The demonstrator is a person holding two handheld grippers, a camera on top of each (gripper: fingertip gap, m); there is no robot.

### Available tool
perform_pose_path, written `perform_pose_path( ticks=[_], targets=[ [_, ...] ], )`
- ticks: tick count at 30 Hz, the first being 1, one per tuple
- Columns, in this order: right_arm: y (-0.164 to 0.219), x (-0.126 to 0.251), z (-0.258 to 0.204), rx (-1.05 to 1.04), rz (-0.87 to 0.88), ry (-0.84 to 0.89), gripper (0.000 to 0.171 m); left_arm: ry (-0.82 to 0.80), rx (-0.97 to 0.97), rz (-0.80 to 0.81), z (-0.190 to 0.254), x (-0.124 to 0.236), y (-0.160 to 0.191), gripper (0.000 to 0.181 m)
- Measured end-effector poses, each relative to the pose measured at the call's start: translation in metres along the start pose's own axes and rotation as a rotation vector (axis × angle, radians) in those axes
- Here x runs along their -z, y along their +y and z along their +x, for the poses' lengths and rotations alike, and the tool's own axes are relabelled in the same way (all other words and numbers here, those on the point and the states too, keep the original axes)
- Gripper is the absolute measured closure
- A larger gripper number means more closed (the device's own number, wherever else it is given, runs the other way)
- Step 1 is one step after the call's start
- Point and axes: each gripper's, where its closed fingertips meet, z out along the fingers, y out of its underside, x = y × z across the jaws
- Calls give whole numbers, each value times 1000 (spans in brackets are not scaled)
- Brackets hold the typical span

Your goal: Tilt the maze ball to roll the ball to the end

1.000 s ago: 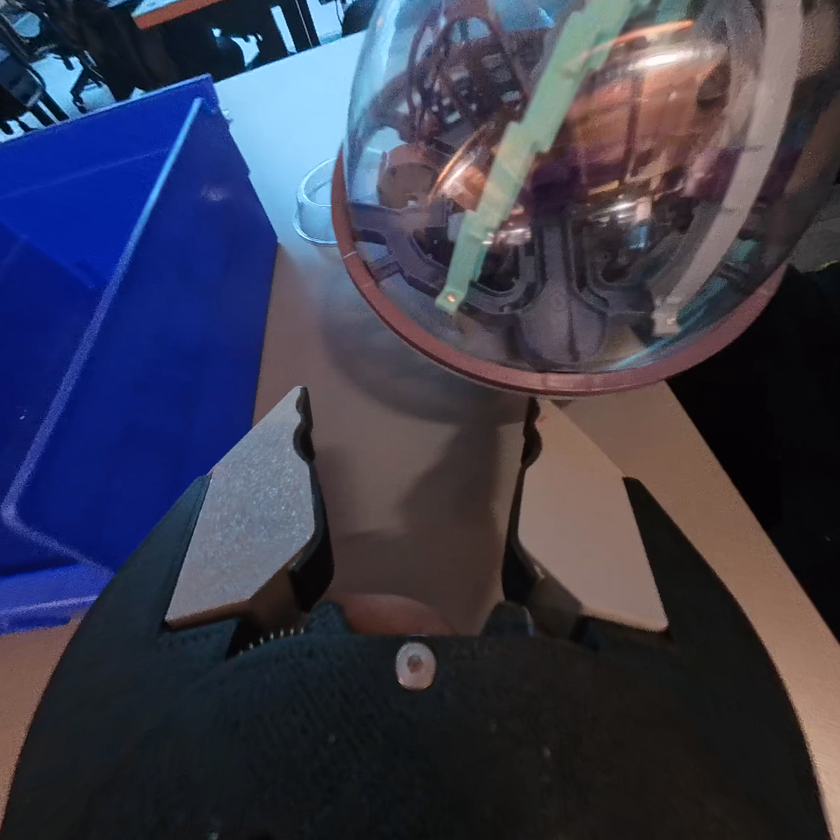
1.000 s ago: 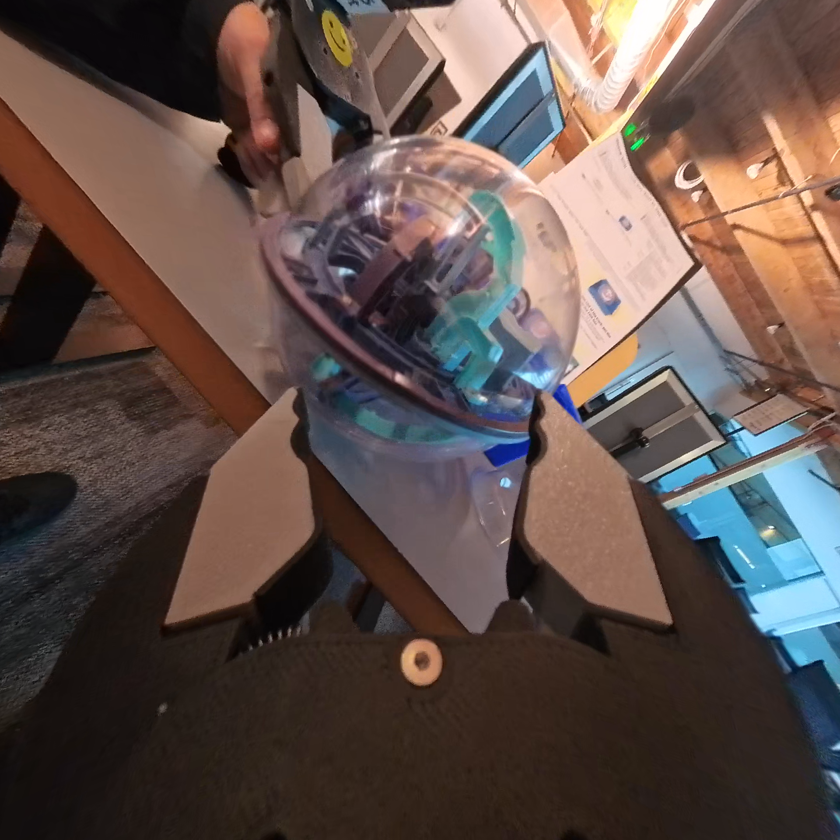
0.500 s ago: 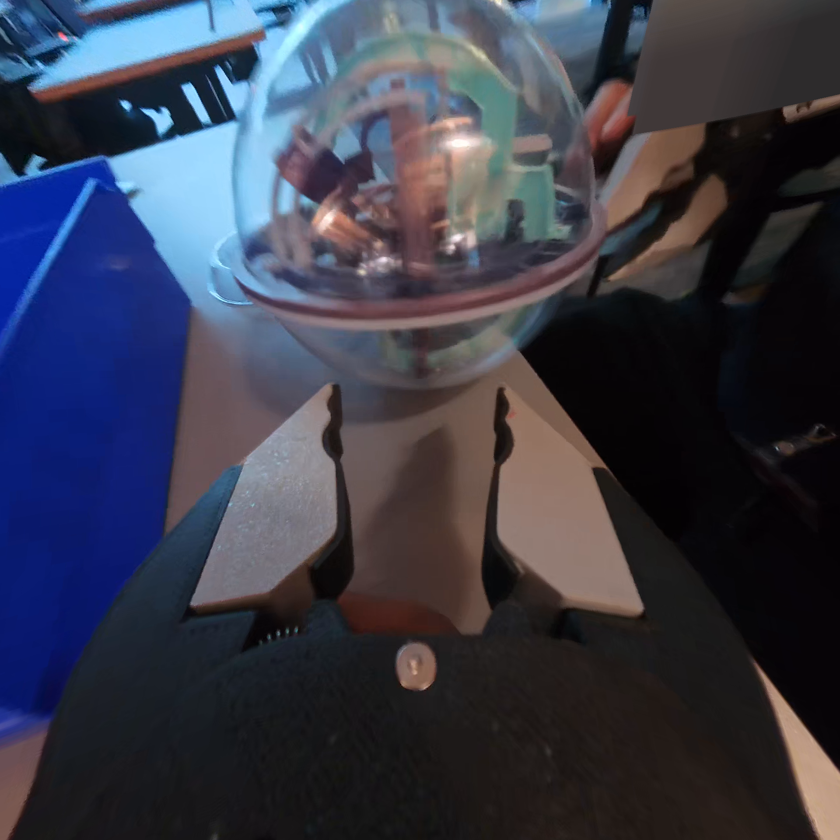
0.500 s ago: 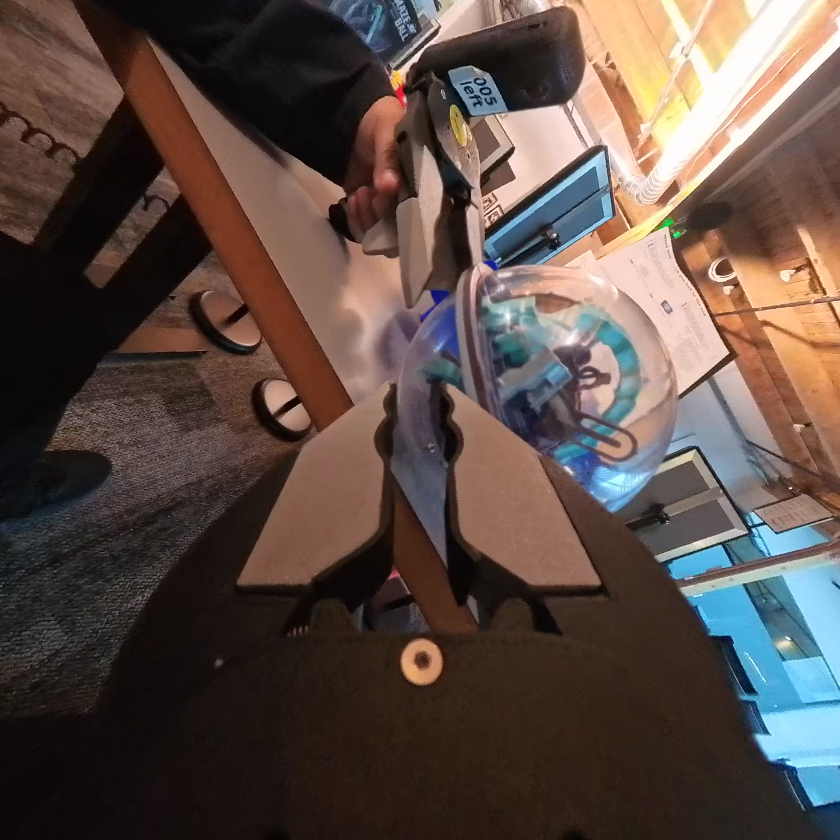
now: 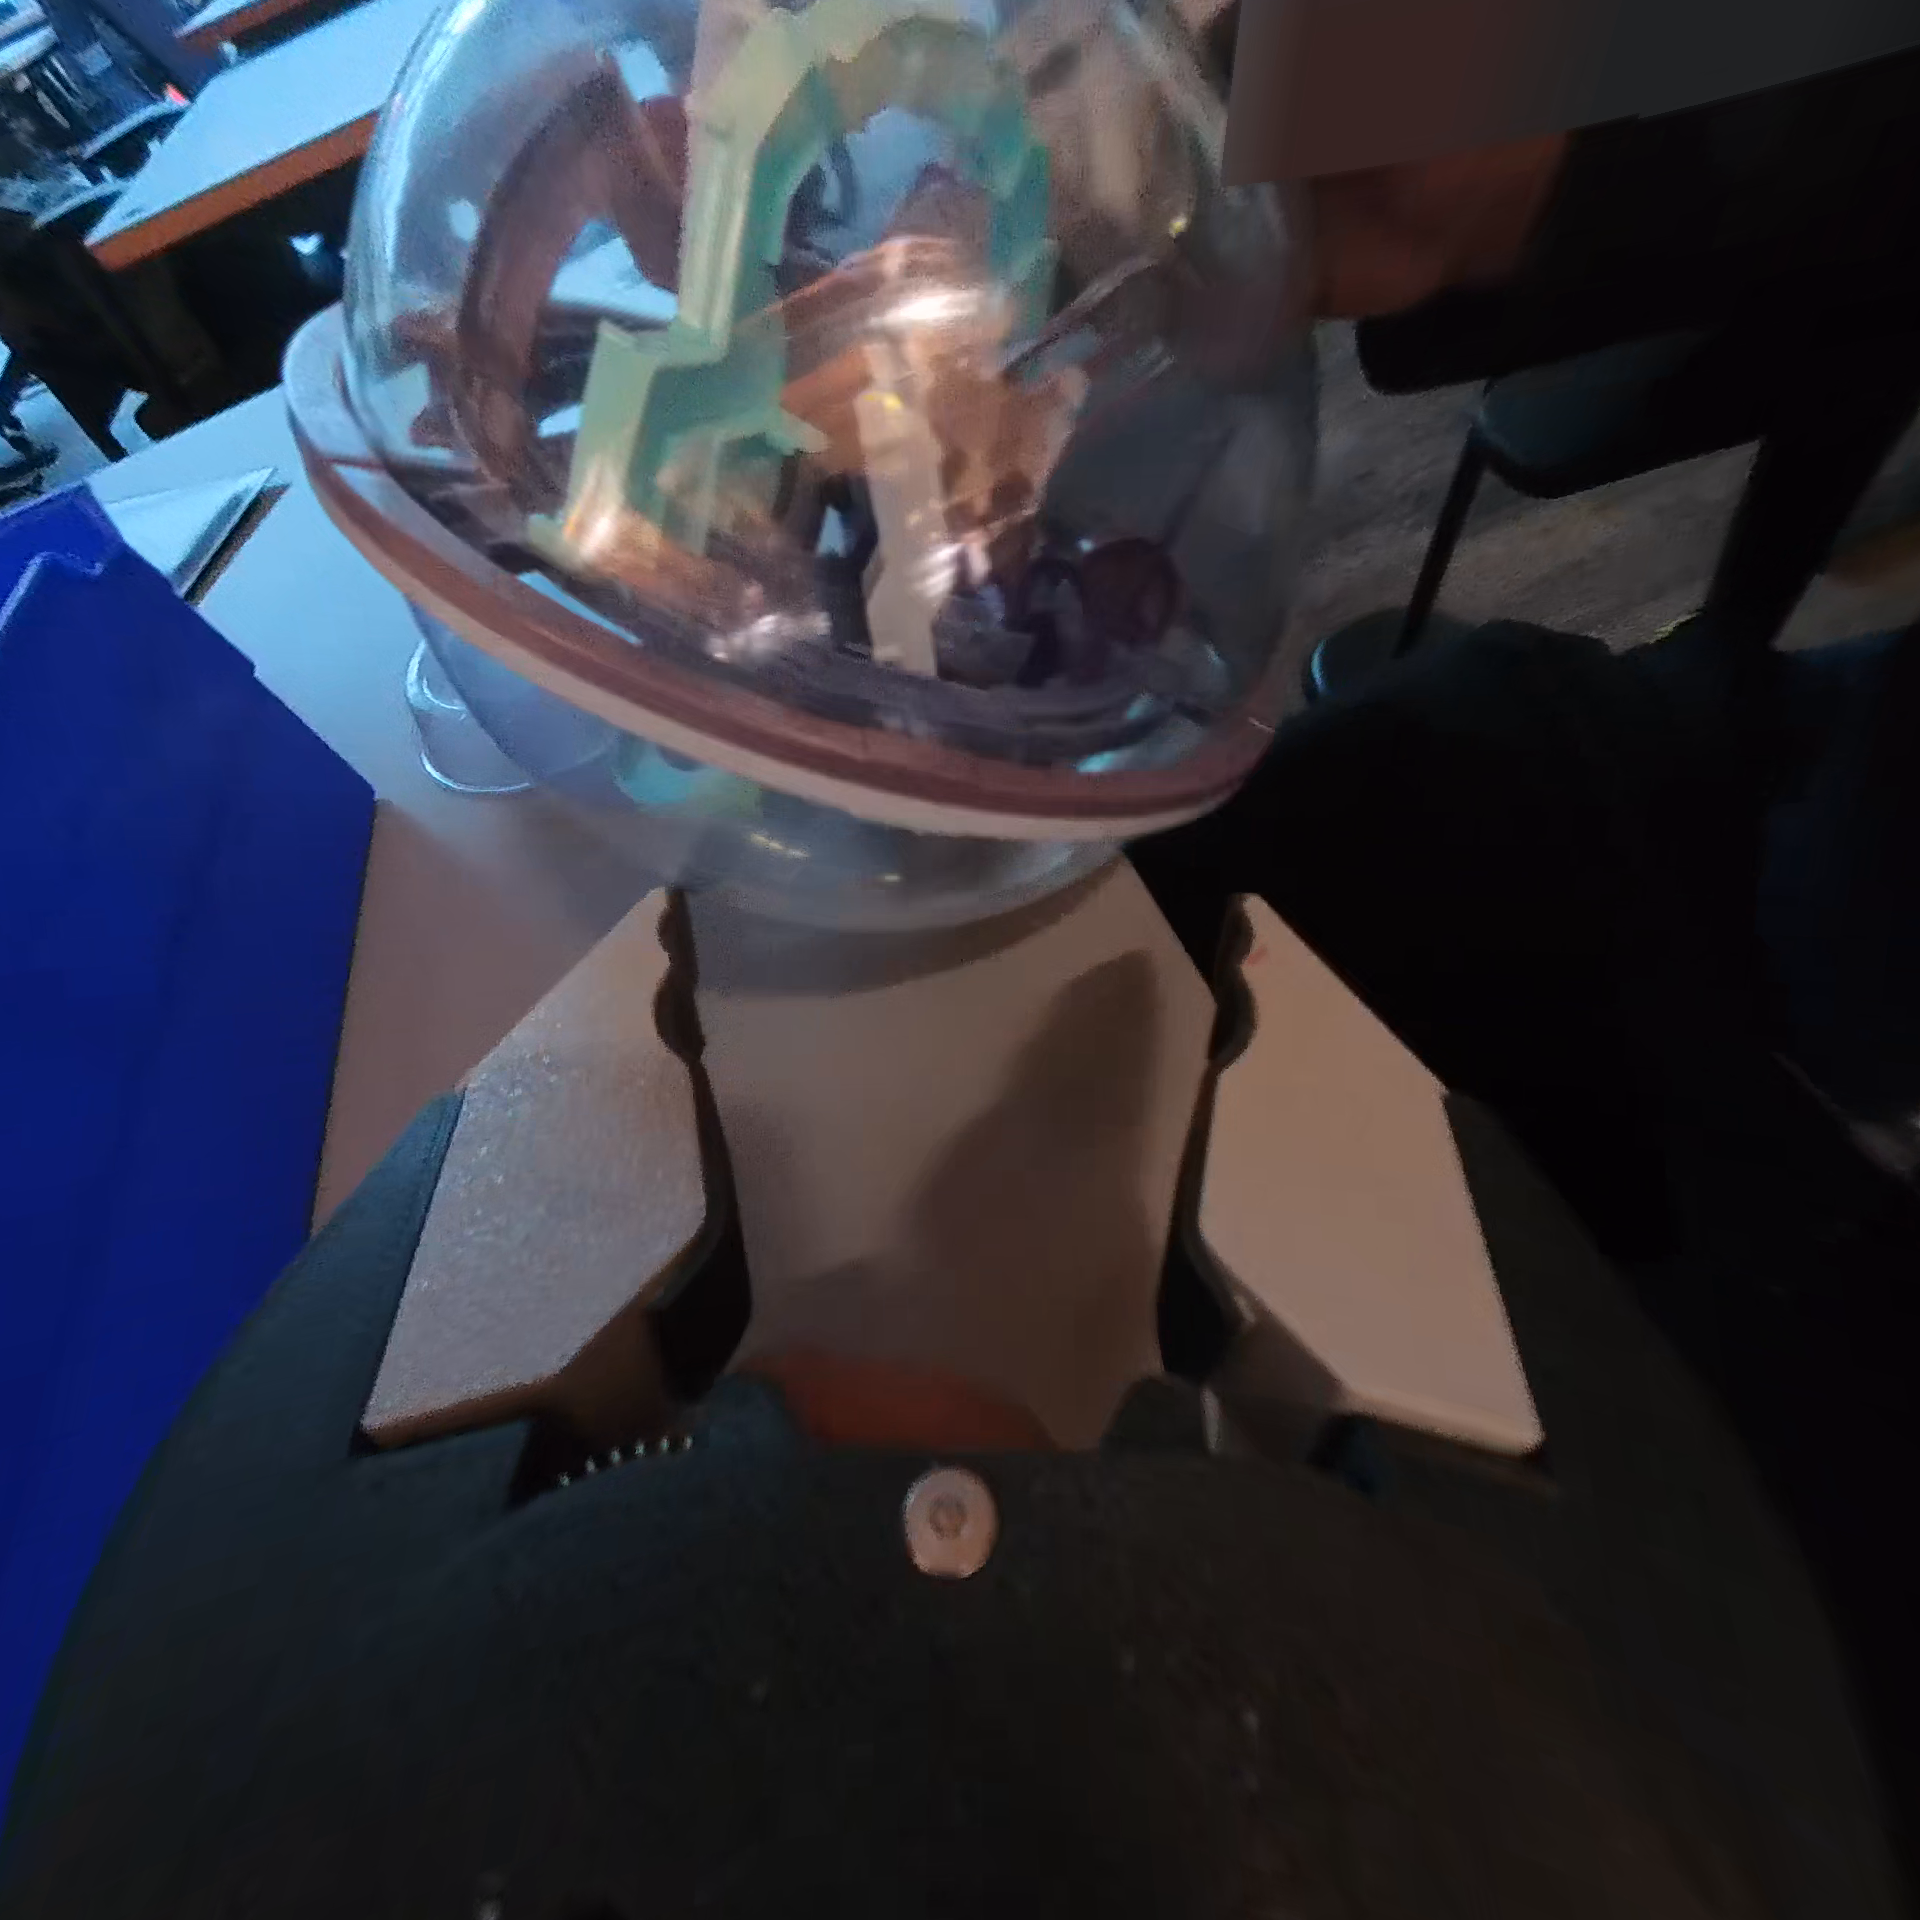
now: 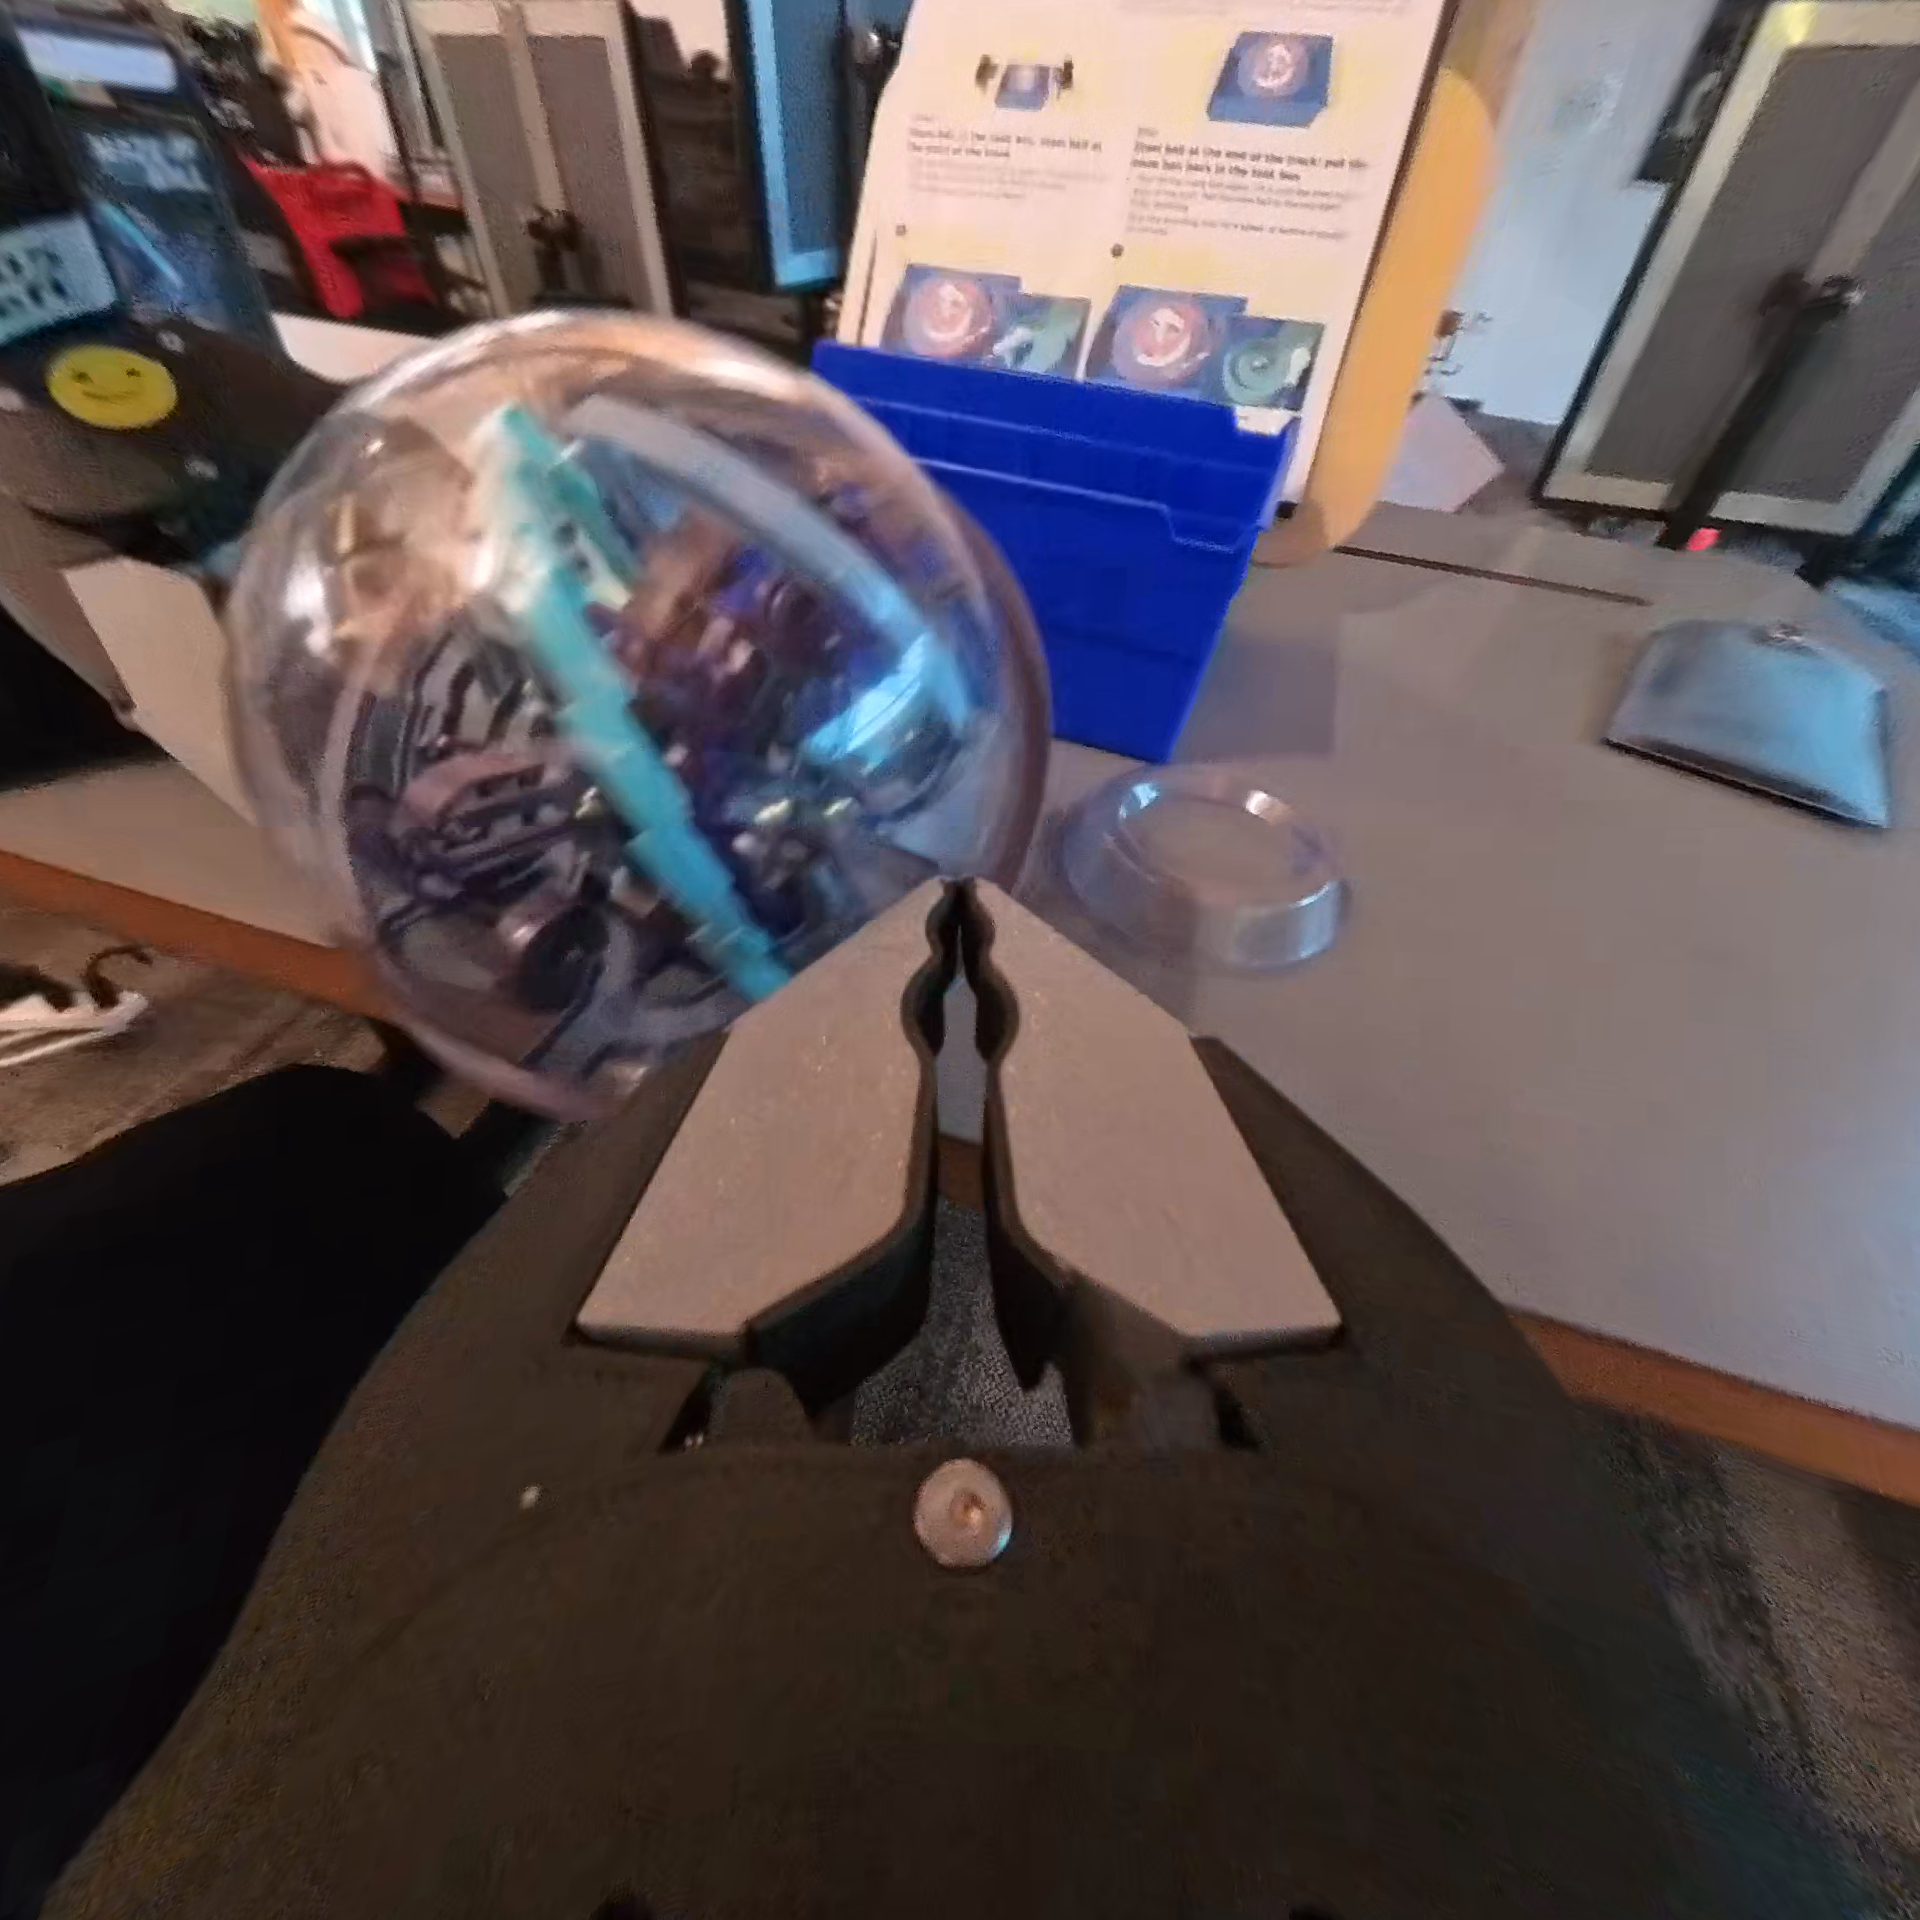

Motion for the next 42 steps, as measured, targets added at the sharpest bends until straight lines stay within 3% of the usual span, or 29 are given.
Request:
perform_pose_path(
  ticks=[2,4,6,7,8,10,13,14,16,17,18,19,21,22,23,24,25,27,28,29,30,32,35,38,39,40,42],
  targets=[
    [-10,-6,5,-11,-1,-53,171,24,-28,24,6,-1,-5,104],
    [-22,-9,-1,-24,6,-177,171,82,-76,68,22,-1,-13,97],
    [-35,-12,-12,-73,29,-311,153,127,-93,51,37,-6,-15,91],
    [-36,-19,-12,-121,12,-311,168,118,-99,15,39,-11,-12,82],
    [-30,-31,-13,-154,-41,-288,171,88,-113,-27,37,-18,-9,83],
    [-7,-63,-38,-118,-170,-267,171,-24,-132,-17,26,-31,-18,108],
    [-1,-116,-58,114,-97,-35,171,-150,-177,-71,13,-52,-21,144],
    [0,-122,-57,285,-91,38,171,-146,-220,-164,20,-58,-9,140],
    [1,-117,-62,536,-53,42,171,-268,-257,-272,35,-61,-2,157],
    [7,-109,-67,541,-17,1,171,-344,-305,-348,48,-58,5,158],
    [20,-101,-67,498,-23,-29,171,-460,-378,-440,57,-51,15,179],
    [24,-93,-63,437,9,-24,171,-477,-375,-456,80,-55,31,181],
    [22,-69,-75,373,151,-142,171,-164,-221,-547,158,-81,105,181],
    [29,-63,-83,352,168,-211,171,-104,-188,-654,171,-86,149,181],
    [42,-62,-84,361,113,-229,171,-159,-186,-709,158,-91,179,181],
    [52,-60,-85,410,63,-232,171,-183,-205,-756,143,-93,206,166],
    [51,-56,-78,456,77,-178,171,-184,-218,-805,134,-91,226,181],
    [28,-35,-53,496,251,6,171,-89,-141,-782,138,-97,225,181],
    [22,-24,-44,505,310,33,171,-48,-87,-800,142,-97,225,172],
    [27,-19,-38,496,291,14,171,-13,-41,-837,147,-95,229,149],
    [38,-17,-33,459,228,-25,171,12,-13,-879,152,-93,235,142],
    [64,-11,-23,339,112,-87,171,22,-27,-958,160,-81,247,158],
    [100,-7,-14,280,66,-131,171,-69,-98,-999,152,-63,236,163],
    [148,-8,-16,282,-106,-221,171,-228,54,-892,143,-66,212,165],
    [150,-2,-18,244,-121,-248,171,-281,143,-817,141,-72,209,168],
    [144,2,-15,190,-95,-222,171,-234,149,-862,146,-71,217,170],
    [116,1,-9,49,-7,-205,171,-356,101,-979,133,-53,247,161]
  ],
)
